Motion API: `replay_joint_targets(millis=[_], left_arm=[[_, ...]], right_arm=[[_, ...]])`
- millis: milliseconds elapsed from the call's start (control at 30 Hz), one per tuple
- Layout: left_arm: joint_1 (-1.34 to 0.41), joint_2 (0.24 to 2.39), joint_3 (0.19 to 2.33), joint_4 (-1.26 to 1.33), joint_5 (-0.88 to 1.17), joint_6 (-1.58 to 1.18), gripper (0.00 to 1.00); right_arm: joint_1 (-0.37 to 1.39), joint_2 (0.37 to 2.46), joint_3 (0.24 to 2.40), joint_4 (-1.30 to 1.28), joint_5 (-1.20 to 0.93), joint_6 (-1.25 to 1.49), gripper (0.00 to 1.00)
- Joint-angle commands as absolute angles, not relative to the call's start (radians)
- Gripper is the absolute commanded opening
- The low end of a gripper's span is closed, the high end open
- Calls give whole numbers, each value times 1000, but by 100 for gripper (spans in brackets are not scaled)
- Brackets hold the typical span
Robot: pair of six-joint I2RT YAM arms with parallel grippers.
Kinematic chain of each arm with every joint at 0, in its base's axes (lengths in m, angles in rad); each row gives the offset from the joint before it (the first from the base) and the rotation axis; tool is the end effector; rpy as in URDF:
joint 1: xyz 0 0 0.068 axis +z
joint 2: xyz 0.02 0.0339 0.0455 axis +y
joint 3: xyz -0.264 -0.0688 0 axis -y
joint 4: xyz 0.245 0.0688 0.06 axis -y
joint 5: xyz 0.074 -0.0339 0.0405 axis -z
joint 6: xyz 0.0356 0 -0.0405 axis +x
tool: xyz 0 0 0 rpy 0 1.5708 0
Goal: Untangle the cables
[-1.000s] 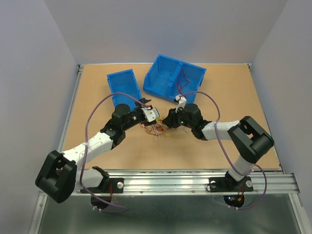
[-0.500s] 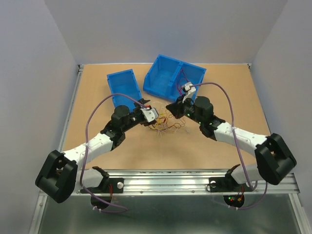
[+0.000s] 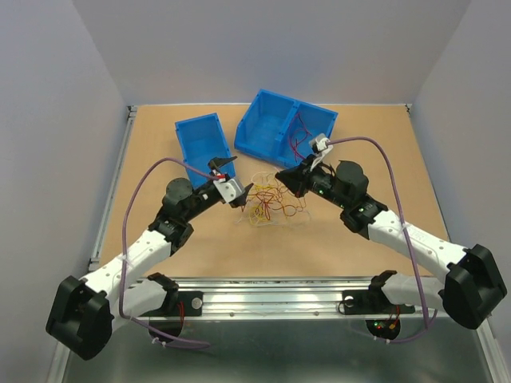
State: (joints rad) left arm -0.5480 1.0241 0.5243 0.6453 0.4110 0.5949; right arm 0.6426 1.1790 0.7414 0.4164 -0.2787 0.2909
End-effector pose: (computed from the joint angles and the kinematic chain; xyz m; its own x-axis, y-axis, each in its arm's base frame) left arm 0.1907 -0.1330 0.2897 0.5592 0.2606 -0.7870 0.6056 0.5198 0.6025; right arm 0.2141 0.1725 0.3057 -0.2447 0.1613 -0.9561 -0.7580 0.5831 0.2923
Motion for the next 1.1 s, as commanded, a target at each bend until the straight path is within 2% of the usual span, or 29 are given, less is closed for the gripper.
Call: replay_joint_targets(millis=[0,100,267,400,533,567,900,1033,1067], left_arm=[[-523,945,499,695,554,560,93],[-523,945,514,637,668,578,95],[-531,1002,568,540,712,635,94],[-607,1045,574,523,579,678,91],[-635,1058,581,549,489,660,84],[-635,1051,578,555,482,660,79],[-635,1025,572,583,465,626,80],[-635,1040,578,581,468,623,67],[-635,1040,578,581,468,624,55]], right_arm=[[655,1141,718,425,-308,301,3],[658,1138,716,422,-313,301,3],[661,1154,721,420,-319,298,3],[664,1175,730,417,-319,296,3],[670,1193,738,416,-325,295,3],[670,1198,739,416,-328,295,3],[683,1239,749,422,-324,291,3],[686,1246,750,425,-319,288,3],[686,1247,750,423,-318,288,3]])
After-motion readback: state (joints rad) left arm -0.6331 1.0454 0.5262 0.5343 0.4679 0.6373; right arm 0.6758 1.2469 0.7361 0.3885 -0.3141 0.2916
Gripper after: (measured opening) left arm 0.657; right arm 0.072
